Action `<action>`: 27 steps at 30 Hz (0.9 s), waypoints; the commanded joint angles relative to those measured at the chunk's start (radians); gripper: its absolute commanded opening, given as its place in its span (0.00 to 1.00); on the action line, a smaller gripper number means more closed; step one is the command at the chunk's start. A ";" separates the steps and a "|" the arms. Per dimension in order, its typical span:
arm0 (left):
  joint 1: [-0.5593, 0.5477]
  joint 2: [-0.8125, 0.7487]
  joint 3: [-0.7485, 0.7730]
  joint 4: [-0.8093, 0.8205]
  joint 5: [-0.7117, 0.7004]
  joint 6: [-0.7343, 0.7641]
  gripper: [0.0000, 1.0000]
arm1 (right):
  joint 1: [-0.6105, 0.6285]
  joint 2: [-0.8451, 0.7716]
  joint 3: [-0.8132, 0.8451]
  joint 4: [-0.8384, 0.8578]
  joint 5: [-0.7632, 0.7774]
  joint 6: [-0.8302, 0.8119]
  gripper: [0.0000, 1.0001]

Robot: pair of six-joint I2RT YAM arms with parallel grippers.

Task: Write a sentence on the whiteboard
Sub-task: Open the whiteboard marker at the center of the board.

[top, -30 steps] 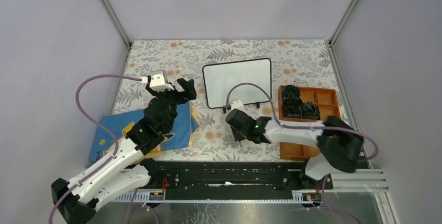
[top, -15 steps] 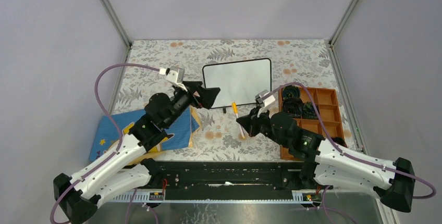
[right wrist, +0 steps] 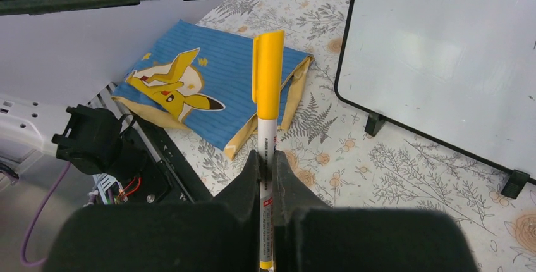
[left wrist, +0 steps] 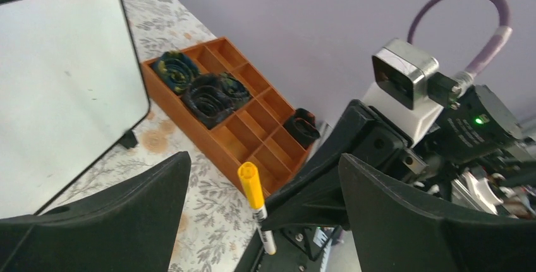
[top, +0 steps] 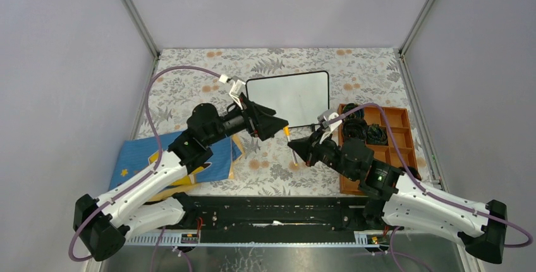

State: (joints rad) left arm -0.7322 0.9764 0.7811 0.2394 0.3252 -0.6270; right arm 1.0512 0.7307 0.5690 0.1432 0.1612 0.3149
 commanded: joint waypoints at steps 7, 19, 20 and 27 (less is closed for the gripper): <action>-0.004 0.092 0.082 -0.005 0.207 -0.049 0.81 | -0.003 -0.001 0.089 0.047 -0.036 -0.049 0.00; -0.003 0.081 0.051 0.012 0.235 -0.064 0.57 | -0.002 0.027 0.099 0.061 -0.034 -0.050 0.00; -0.004 0.079 0.048 0.014 0.236 -0.066 0.54 | -0.002 0.029 0.100 0.062 -0.034 -0.051 0.00; -0.003 0.073 0.028 0.024 0.241 -0.068 0.46 | -0.003 0.039 0.107 0.073 -0.034 -0.048 0.00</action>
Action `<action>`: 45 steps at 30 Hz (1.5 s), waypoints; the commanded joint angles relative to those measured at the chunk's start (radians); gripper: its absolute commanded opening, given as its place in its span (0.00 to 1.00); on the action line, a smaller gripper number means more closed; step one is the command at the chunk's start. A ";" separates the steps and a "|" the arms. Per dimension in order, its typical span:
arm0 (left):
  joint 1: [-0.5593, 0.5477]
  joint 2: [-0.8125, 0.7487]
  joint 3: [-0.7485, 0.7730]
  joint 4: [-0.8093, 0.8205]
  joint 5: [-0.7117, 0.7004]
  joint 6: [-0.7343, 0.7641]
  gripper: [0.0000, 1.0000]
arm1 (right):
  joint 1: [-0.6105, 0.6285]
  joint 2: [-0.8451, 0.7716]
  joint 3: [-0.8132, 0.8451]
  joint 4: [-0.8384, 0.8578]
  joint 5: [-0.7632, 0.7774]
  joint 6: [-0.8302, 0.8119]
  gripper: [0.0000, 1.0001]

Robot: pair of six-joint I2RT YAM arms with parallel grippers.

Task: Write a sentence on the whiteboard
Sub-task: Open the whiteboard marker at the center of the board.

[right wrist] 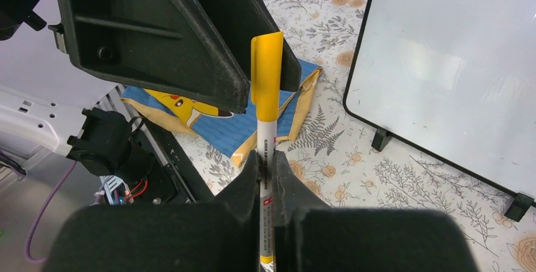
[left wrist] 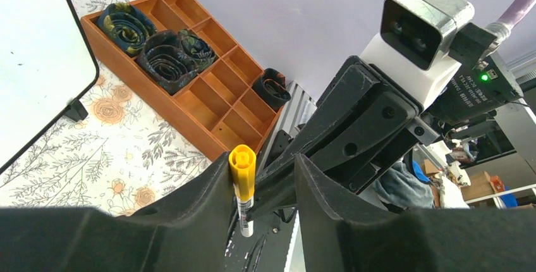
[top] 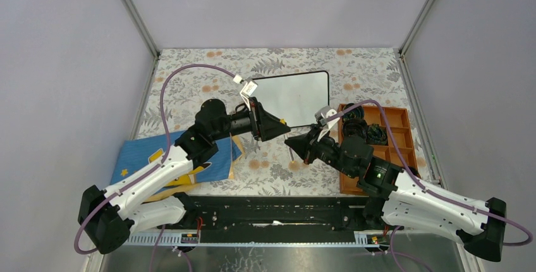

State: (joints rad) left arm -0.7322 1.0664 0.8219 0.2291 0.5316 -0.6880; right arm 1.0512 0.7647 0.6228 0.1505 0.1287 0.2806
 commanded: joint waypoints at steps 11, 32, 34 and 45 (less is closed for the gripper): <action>-0.004 -0.018 -0.031 0.055 0.026 -0.016 0.01 | -0.002 0.002 0.053 0.063 -0.016 0.008 0.00; 0.062 -0.224 -0.126 0.363 0.089 -0.230 0.00 | -0.010 0.004 0.067 0.259 -0.262 0.283 0.60; 0.062 -0.231 -0.124 0.368 0.100 -0.231 0.00 | -0.010 0.003 0.066 0.280 -0.272 0.303 0.58; 0.062 -0.254 -0.139 0.376 0.107 -0.239 0.00 | -0.011 0.065 0.097 0.362 -0.317 0.378 0.54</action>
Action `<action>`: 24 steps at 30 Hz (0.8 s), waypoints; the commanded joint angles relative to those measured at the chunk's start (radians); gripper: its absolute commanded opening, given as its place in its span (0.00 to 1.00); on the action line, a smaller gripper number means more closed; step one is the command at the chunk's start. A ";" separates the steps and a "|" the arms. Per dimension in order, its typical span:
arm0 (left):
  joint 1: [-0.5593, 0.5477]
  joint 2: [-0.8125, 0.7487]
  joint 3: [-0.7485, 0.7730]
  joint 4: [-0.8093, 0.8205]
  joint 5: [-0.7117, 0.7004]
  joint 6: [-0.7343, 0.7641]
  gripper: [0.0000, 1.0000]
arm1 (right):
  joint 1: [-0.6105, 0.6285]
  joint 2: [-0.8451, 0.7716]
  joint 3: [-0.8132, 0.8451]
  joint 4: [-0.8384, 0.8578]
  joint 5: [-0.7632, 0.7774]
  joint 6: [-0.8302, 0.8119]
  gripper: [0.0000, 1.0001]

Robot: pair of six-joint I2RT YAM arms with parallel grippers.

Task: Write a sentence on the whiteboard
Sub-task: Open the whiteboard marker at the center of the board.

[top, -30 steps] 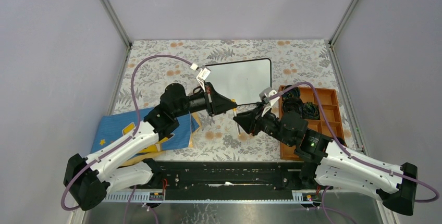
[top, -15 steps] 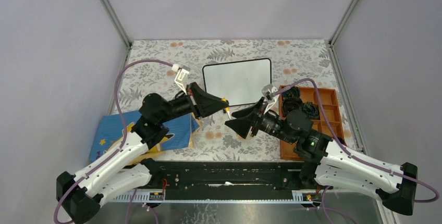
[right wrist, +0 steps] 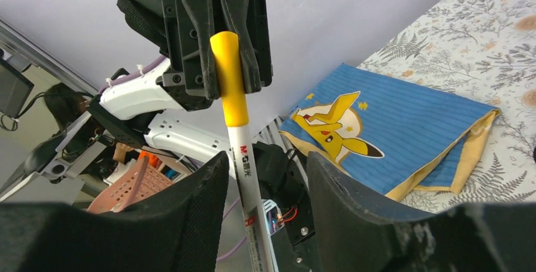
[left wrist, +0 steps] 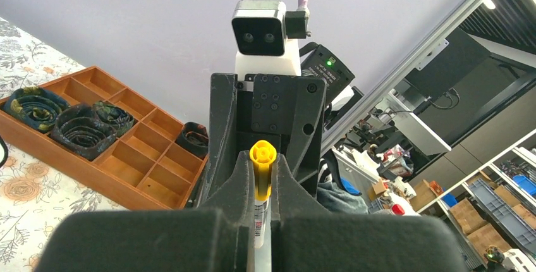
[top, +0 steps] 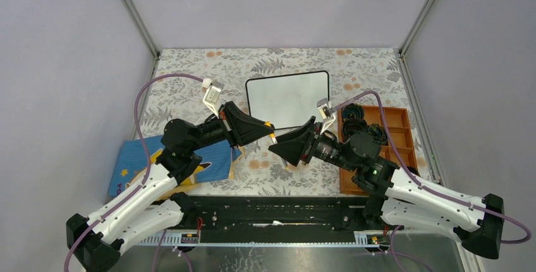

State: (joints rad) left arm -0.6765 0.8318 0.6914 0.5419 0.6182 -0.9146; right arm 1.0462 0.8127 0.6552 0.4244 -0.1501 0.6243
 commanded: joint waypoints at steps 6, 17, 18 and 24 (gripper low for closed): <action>0.006 -0.035 -0.016 0.056 0.018 -0.010 0.00 | -0.006 0.040 0.073 0.106 -0.045 0.051 0.50; 0.007 -0.065 -0.002 0.024 -0.029 -0.001 0.00 | -0.006 0.034 0.053 0.095 -0.054 0.053 0.01; 0.007 -0.069 -0.001 0.023 -0.038 -0.001 0.00 | -0.006 0.031 0.048 0.095 -0.057 0.051 0.00; 0.006 -0.093 0.016 0.005 -0.102 0.005 0.00 | -0.006 0.009 0.024 0.074 -0.063 0.034 0.00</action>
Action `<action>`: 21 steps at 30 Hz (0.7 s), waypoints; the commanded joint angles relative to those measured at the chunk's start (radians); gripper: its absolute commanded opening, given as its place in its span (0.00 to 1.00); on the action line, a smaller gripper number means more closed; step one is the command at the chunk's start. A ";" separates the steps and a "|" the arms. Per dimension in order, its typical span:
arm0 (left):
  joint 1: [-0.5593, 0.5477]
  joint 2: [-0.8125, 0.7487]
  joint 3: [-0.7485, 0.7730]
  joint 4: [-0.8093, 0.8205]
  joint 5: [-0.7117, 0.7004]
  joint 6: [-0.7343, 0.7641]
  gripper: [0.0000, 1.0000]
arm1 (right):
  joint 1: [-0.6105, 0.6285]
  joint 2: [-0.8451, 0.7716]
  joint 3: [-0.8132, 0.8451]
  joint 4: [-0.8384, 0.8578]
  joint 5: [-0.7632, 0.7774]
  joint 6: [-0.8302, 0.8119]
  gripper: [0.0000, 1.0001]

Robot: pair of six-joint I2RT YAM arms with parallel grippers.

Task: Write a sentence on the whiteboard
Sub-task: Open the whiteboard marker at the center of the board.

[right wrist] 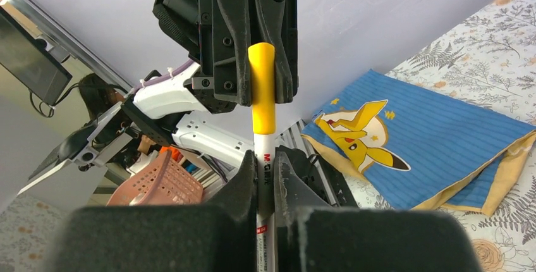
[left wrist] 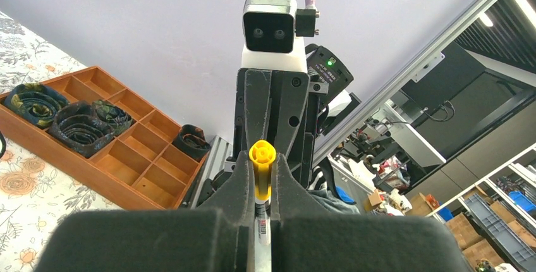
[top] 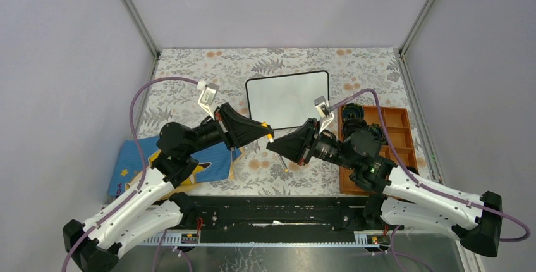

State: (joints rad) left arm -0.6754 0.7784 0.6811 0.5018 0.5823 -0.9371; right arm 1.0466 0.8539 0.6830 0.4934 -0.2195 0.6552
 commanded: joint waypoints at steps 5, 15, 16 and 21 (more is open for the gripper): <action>0.005 -0.061 0.026 0.029 -0.130 0.033 0.00 | -0.007 -0.048 -0.029 -0.005 0.010 0.007 0.00; 0.007 -0.078 0.026 -0.011 -0.219 0.057 0.00 | -0.007 -0.074 -0.069 -0.009 0.022 0.023 0.00; 0.007 -0.080 0.027 -0.018 -0.230 0.061 0.00 | -0.007 -0.076 -0.067 -0.017 0.025 0.022 0.00; 0.007 -0.081 0.020 -0.026 -0.278 0.072 0.00 | -0.007 -0.099 -0.081 -0.042 0.039 0.025 0.00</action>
State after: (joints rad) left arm -0.6979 0.7368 0.6811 0.3824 0.4519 -0.9157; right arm 1.0462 0.8162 0.6270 0.4908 -0.1921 0.6586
